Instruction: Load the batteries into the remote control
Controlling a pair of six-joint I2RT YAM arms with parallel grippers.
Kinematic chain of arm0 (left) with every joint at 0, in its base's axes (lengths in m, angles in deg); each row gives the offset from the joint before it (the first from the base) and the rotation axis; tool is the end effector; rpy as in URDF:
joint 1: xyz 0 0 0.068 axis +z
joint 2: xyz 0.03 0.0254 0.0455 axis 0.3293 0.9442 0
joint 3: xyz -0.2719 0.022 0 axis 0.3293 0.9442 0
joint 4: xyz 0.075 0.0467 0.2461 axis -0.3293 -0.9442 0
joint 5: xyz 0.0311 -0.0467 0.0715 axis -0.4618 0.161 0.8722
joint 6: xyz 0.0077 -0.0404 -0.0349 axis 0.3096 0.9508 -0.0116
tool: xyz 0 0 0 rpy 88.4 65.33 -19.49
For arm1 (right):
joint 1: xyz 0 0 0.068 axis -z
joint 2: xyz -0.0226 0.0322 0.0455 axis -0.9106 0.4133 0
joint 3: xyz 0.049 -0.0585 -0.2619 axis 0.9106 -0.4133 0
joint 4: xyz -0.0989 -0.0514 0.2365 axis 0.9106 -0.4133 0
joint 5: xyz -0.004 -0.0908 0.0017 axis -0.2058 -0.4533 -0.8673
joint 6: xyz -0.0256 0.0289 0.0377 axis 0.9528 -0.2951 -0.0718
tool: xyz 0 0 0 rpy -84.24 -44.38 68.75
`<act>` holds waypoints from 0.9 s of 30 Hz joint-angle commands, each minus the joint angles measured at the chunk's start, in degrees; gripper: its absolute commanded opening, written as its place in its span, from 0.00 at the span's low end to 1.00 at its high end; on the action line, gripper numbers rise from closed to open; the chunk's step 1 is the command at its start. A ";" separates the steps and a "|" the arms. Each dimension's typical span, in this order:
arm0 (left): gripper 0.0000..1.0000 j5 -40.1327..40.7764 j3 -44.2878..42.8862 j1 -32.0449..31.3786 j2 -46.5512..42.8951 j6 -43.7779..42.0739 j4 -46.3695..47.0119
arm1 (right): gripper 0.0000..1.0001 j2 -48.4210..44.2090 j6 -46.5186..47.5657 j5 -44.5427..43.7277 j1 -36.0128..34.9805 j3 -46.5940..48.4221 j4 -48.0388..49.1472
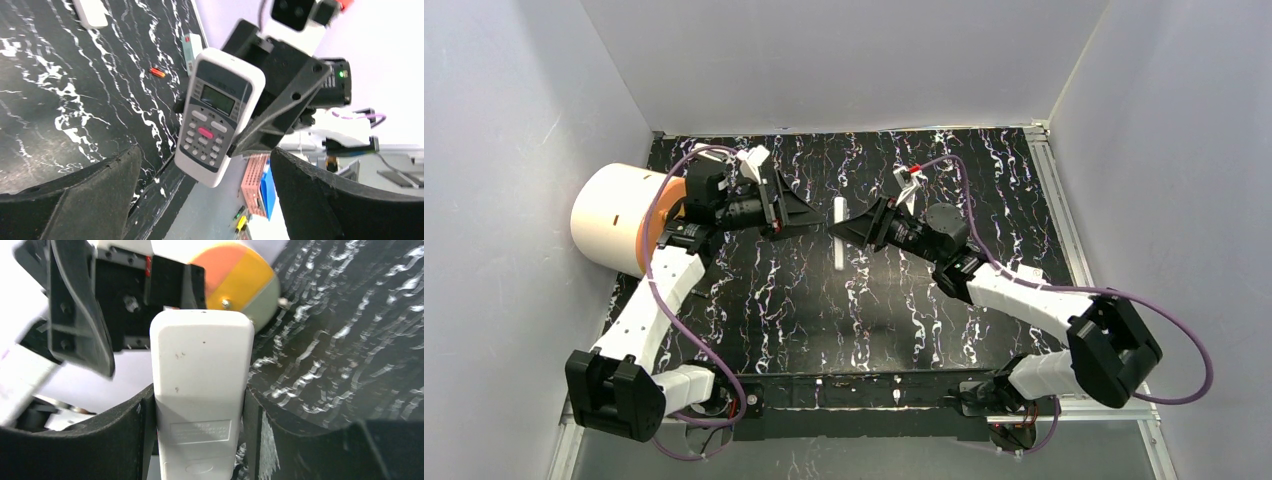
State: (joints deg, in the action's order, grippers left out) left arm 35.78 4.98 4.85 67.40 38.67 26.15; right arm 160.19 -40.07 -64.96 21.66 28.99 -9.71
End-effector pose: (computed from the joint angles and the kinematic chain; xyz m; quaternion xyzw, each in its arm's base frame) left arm 0.2460 -0.0923 0.3510 0.0769 0.7630 -0.5703 0.2945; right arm 0.2123 0.2188 0.2986 -0.0433 0.6490 0.6375 0.4128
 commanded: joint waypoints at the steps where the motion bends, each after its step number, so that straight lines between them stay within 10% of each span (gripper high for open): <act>1: 0.98 1.21 -1.96 3.42 -2.05 1.10 -3.97 | 0.39 -3.34 19.85 0.51 -0.27 3.93 -17.89; 11: 0.98 7.24 -6.03 3.56 0.65 -1.55 -16.06 | 0.39 -0.87 46.47 -9.89 -7.24 14.32 -37.85; 22: 0.74 -2.16 -4.09 2.85 6.09 -6.02 -20.27 | 0.40 7.08 59.91 -15.37 -14.46 25.66 -47.24; 27: 0.48 -3.01 -2.80 2.86 7.97 -7.89 -22.01 | 0.40 8.43 61.25 -15.61 -15.21 28.08 -48.14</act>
State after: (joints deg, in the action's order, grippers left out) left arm 36.63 1.13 7.96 74.24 33.45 6.83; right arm 168.67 17.63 -79.08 6.85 53.03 -57.33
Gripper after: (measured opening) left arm 0.544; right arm 0.638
